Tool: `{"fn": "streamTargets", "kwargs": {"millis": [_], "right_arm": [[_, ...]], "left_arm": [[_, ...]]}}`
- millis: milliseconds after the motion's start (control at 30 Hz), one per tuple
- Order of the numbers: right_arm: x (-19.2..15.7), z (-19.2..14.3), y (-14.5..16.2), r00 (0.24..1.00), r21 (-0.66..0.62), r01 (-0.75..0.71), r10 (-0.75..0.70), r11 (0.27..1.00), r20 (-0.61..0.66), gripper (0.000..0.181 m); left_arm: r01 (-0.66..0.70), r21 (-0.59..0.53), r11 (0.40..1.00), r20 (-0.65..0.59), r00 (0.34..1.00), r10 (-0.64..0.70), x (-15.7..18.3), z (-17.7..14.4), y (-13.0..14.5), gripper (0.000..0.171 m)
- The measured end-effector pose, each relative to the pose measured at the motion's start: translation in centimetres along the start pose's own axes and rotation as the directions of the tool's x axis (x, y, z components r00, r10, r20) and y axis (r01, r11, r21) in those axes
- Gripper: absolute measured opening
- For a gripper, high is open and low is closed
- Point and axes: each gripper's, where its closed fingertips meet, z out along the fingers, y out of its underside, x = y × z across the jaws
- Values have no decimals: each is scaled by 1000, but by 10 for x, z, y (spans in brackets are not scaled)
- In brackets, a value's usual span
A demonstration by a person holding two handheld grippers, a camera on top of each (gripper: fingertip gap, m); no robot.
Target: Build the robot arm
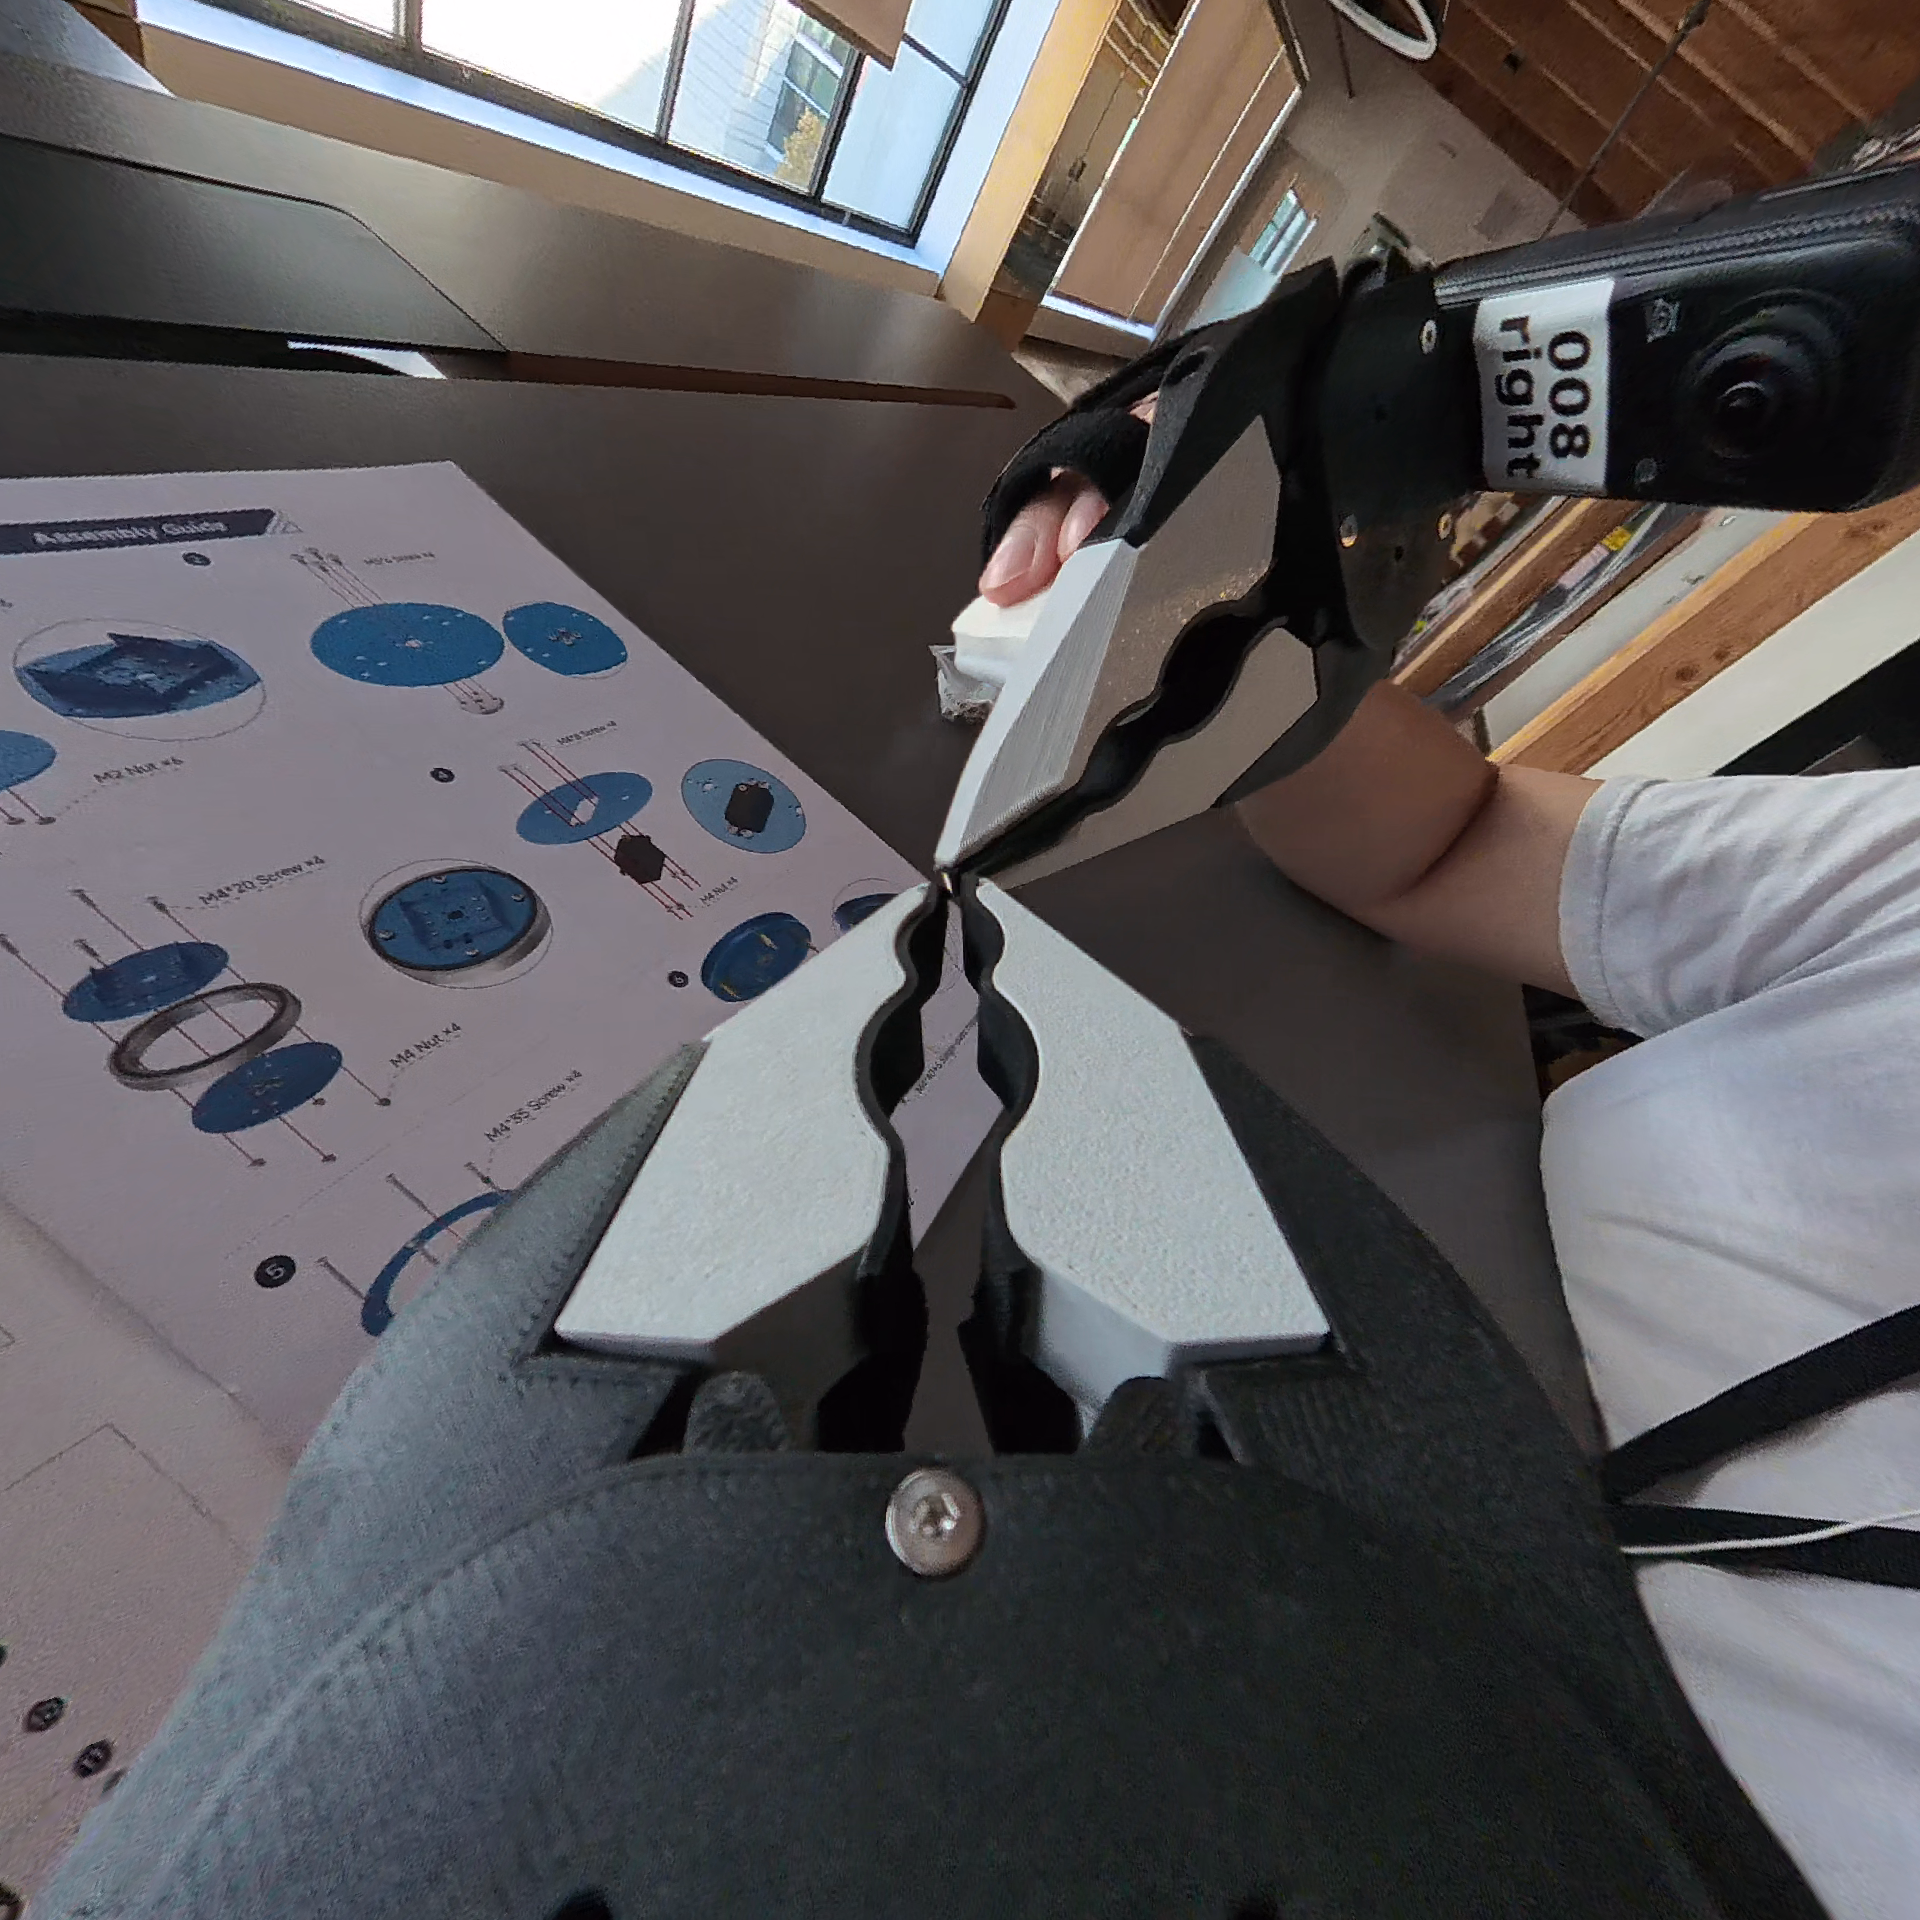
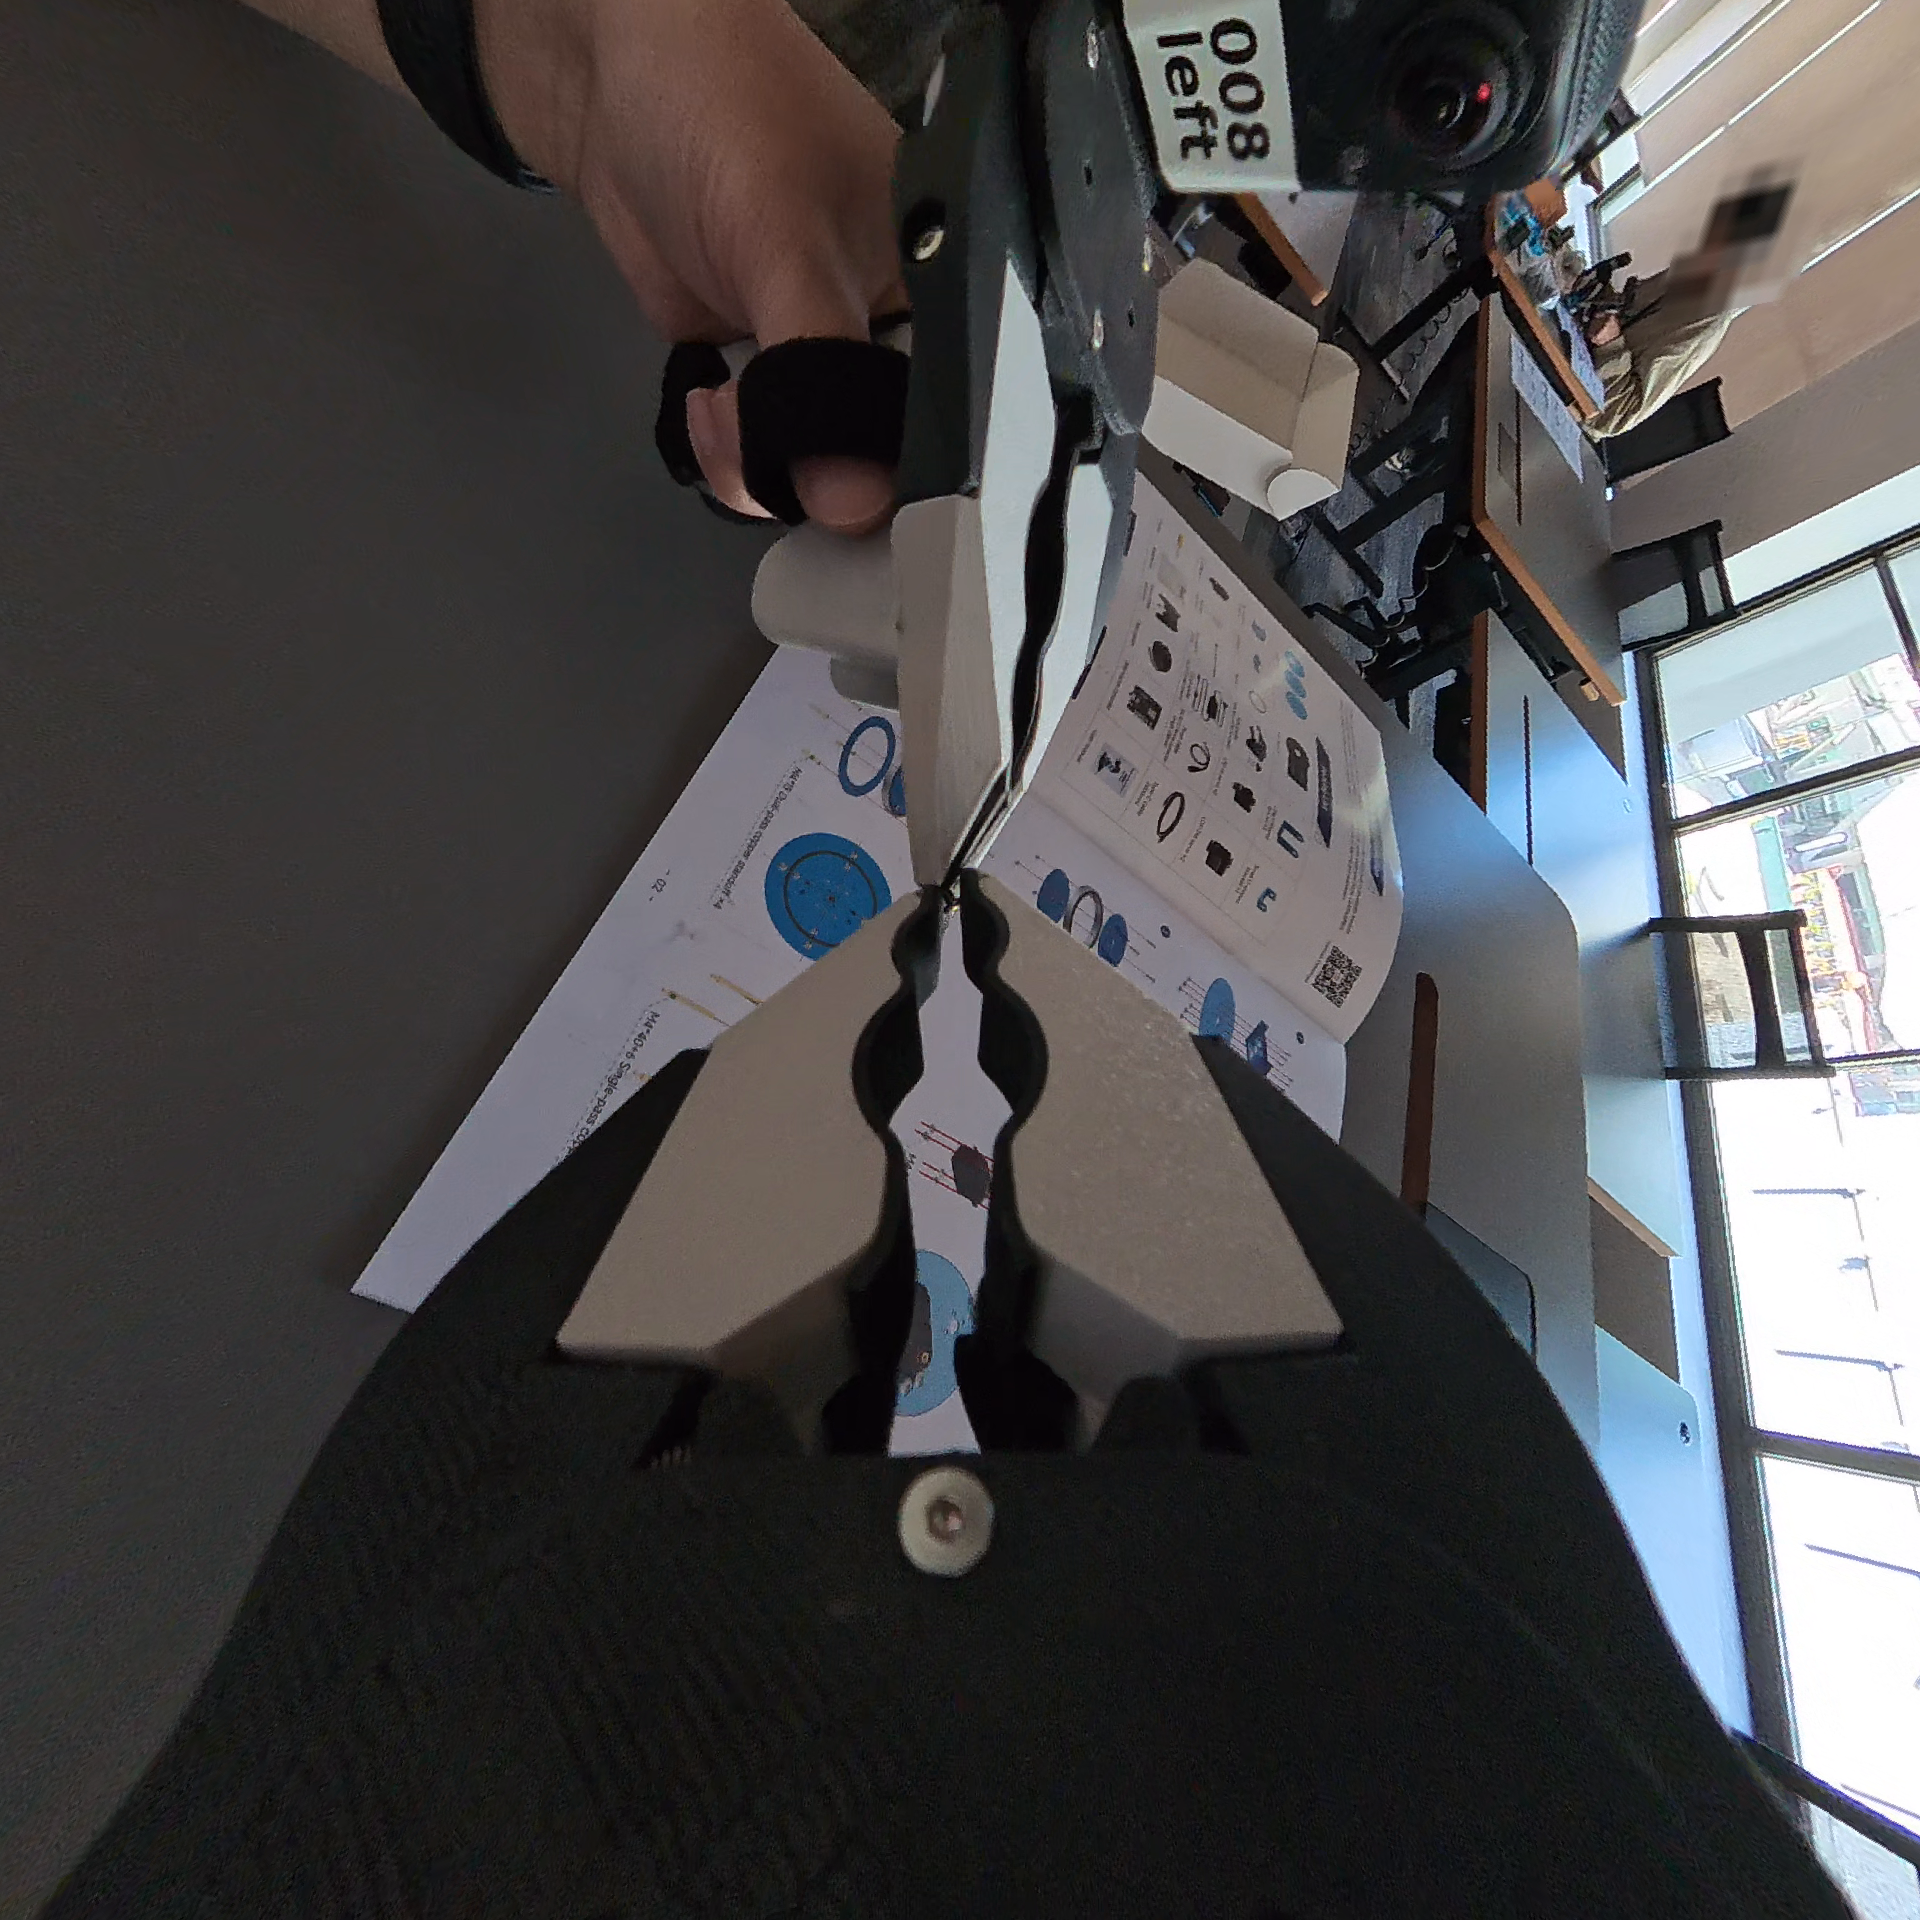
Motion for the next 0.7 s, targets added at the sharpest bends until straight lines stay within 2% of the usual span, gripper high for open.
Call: {"fn": "streamTargets", "kwargs": {"millis": [133,200,267,333,367,400,533,700], "right_arm": [[5,-5,-7,999,81,-29,31,996,-15,6],[8,-11,-14,987,165,-159,154,974,43,18],[16,-18,-17,925,226,-377,351,898,147,24],[15,-26,-24,794,249,-592,501,767,345,23],[17,-29,-25,749,257,-646,532,719,394,23],[19,-31,-24,745,275,-652,532,706,402,21],[9,-31,-22,811,290,-562,446,775,379,15],[5,-30,-30,786,301,-590,449,749,424,10]], "left_arm": [[-49,41,998,-4,999,50,5,-4,-8,0],[-82,71,994,-9,997,83,9,-6,-14,0],[-148,100,984,-5,989,150,13,-8,-18,0],[-221,112,969,14,975,221,17,-8,-20,0],[-256,118,959,21,967,255,19,-8,-22,0],[-286,122,950,30,958,285,22,-8,-22,0],[-336,133,932,10,941,338,33,-9,-24,0],[-341,139,930,5,939,344,34,-8,-24,0]]}}
